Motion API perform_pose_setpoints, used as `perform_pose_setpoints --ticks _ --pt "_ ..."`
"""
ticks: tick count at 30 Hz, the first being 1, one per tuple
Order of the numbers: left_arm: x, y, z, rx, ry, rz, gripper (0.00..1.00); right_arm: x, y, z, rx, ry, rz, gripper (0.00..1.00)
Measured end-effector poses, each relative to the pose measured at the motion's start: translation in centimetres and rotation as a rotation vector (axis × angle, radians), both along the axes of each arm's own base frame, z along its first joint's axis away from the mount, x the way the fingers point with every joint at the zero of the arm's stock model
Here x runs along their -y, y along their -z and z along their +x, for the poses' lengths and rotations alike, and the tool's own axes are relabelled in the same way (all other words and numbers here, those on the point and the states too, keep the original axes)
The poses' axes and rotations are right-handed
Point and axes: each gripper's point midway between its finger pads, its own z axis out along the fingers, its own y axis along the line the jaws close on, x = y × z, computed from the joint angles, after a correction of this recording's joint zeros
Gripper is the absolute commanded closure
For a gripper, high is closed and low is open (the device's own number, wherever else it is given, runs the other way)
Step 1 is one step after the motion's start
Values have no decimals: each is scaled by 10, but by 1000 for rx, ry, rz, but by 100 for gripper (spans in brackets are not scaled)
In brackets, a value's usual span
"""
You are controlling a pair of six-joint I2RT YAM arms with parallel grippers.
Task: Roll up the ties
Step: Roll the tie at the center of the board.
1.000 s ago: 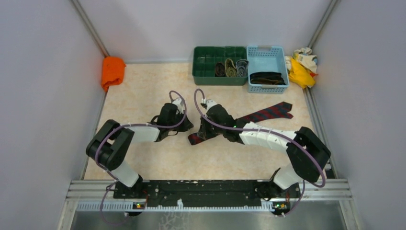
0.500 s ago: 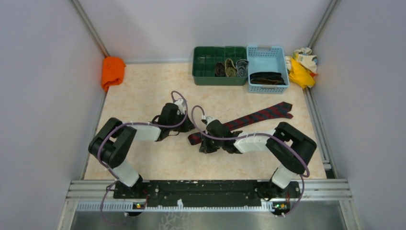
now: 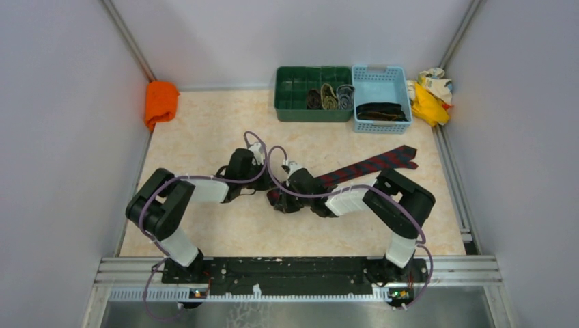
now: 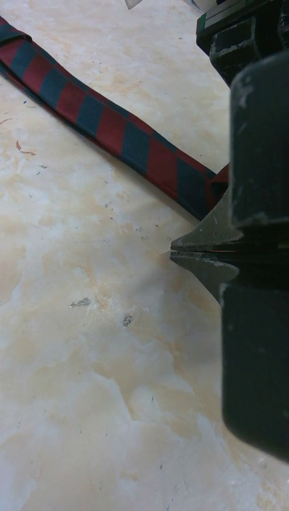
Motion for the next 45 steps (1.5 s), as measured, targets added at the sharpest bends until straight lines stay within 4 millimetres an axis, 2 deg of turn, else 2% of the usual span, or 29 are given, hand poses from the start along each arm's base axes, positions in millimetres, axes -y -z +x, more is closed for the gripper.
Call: perform_pose_setpoints --ticks 11,14,18,21,25,27,29,31,32,35,36,40,45 --pt "0 1 -4 -29 -12 -11 100 -2 0 2 5 -1 7 100" --pt "-9 -1 6 -22 -72 41 100 4 -1 -1 7 -8 -21 100" --pt "-39 -10 31 6 -242 142 100 24 -10 -3 44 -4 -108 98" --pt "-66 -38 42 63 -377 173 100 33 -27 -3 105 -5 -177 82" --pt "-91 -104 44 201 -513 121 100 22 -62 3 222 -29 -248 65" --pt "-105 -141 37 280 -568 68 100 13 -80 3 286 -47 -283 55" --pt "-118 -170 23 343 -613 17 100 0 -96 5 354 -60 -323 51" --pt "-132 -188 9 393 -647 -22 100 -14 -102 7 403 -73 -366 48" --pt "-138 -194 2 416 -661 -38 100 -18 -102 8 418 -79 -387 45" --pt "-154 -206 -15 472 -697 -68 100 -25 -88 13 443 -96 -476 44" --pt "-158 -207 -18 483 -706 -72 100 -22 -75 14 443 -107 -528 44" --pt "-171 -218 -28 521 -750 -83 100 -10 -46 15 425 -127 -647 44" --pt "-177 -214 -30 514 -771 -59 100 0 -30 17 419 -125 -722 44"
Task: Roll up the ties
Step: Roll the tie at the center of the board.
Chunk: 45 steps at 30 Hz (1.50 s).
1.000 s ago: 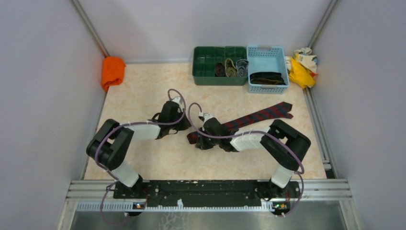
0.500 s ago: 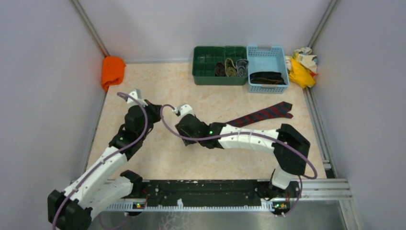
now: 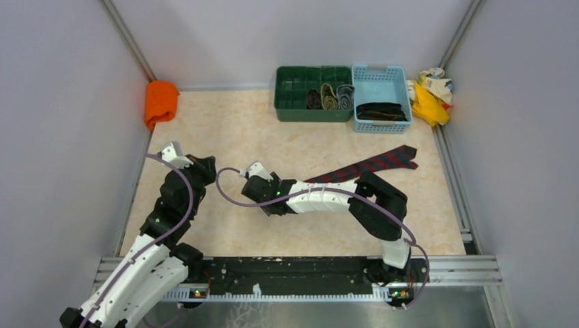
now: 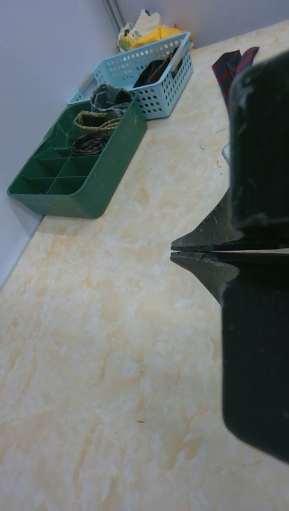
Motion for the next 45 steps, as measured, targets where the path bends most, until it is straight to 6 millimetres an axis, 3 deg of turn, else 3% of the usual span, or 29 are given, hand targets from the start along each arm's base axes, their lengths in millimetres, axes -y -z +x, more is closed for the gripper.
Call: perform_pose_setpoints --ticks 10,13,15,21,32,37,45 --pt "-2 4 -1 -15 -9 13 100 -3 9 9 28 31 -33 46" --pt "-2 7 0 -21 -8 20 100 0 15 11 24 50 -44 51" --pt "-2 8 0 -26 -8 25 100 1 16 13 23 65 -41 65" --pt "-2 9 1 -30 -7 29 100 6 16 22 13 138 11 69" --pt "2 14 6 -41 -4 34 100 29 8 26 -195 198 386 73" --pt "12 21 13 -61 27 38 100 16 4 20 -337 147 566 75" --pt "31 50 25 -156 97 68 100 -11 -17 2 -520 29 804 76"
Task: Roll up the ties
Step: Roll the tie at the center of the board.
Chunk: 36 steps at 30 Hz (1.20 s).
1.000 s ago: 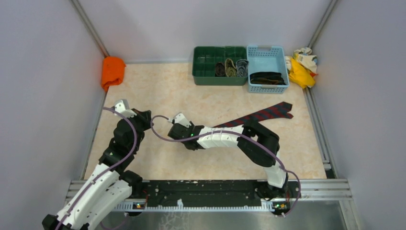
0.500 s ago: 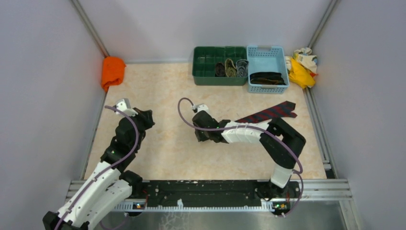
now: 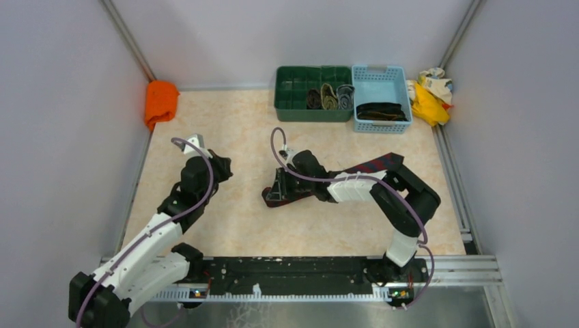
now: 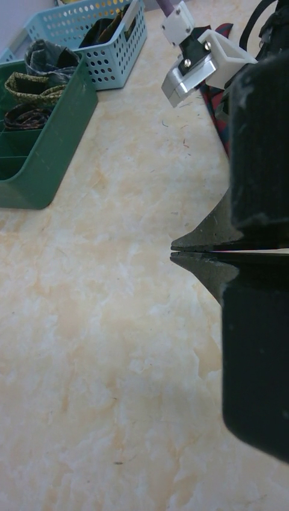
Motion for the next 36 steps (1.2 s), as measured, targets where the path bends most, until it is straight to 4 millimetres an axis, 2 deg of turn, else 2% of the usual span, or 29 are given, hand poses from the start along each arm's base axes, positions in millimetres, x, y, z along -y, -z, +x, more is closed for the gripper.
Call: perform_pose_setpoints --ticks 3,9,17,23,36 --pt "4 0 2 2 15 -6 100 -6 -3 -7 -38 -33 77 76" --pt "12 2 6 3 41 -17 100 -6 12 -14 -117 -52 116 77" --pt "21 11 10 -22 77 -17 100 9 21 -22 -163 -21 193 78" --pt "30 15 13 -28 111 -27 100 16 26 -18 -158 18 180 62" --pt "52 36 22 -69 194 -28 100 34 29 -10 -100 76 75 61"
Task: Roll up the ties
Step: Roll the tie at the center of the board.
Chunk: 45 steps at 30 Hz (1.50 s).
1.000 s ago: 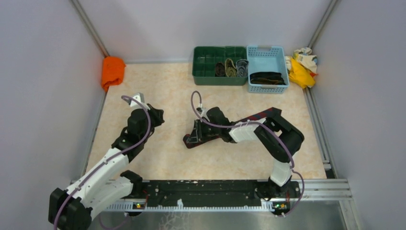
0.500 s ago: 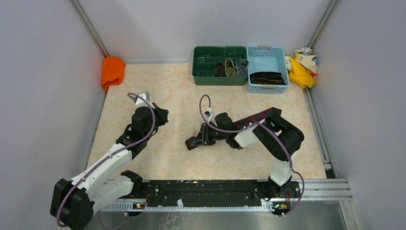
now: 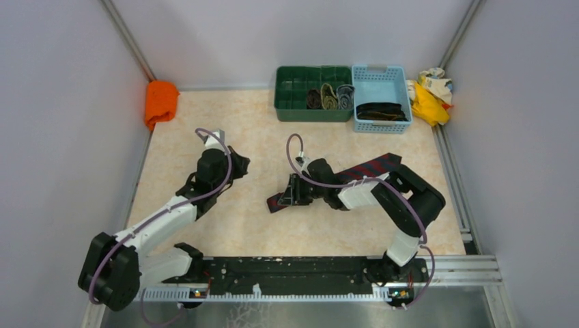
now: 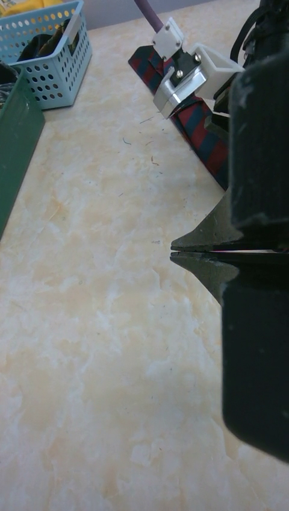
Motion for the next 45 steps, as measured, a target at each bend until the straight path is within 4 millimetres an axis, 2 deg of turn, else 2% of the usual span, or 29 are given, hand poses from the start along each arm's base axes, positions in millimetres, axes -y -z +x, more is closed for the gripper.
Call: perform_pose_setpoints --ticks 9,13,18,23,27,30,37,39,42,45 --pt "20 33 5 -68 85 16 100 12 -9 16 72 34 -121 60" --pt "28 50 4 -102 125 26 100 22 -3 23 89 55 -210 61" --pt "35 63 2 -130 157 38 100 30 2 22 91 48 -270 65" --pt "37 65 5 -130 164 43 100 26 2 16 90 28 -269 70" --pt "39 66 8 -130 171 45 100 16 -1 7 76 2 -242 71" --pt "42 75 8 -146 181 48 100 7 -4 -1 65 -20 -207 70" --pt "52 101 5 -198 241 48 100 -1 -1 -9 31 -43 -184 61" --pt "56 107 3 -211 263 46 100 1 2 -9 26 -41 -197 53" --pt "59 111 2 -218 282 42 100 5 5 -8 27 -32 -225 44" --pt "60 112 2 -215 292 44 100 6 1 -5 52 -29 -239 42"
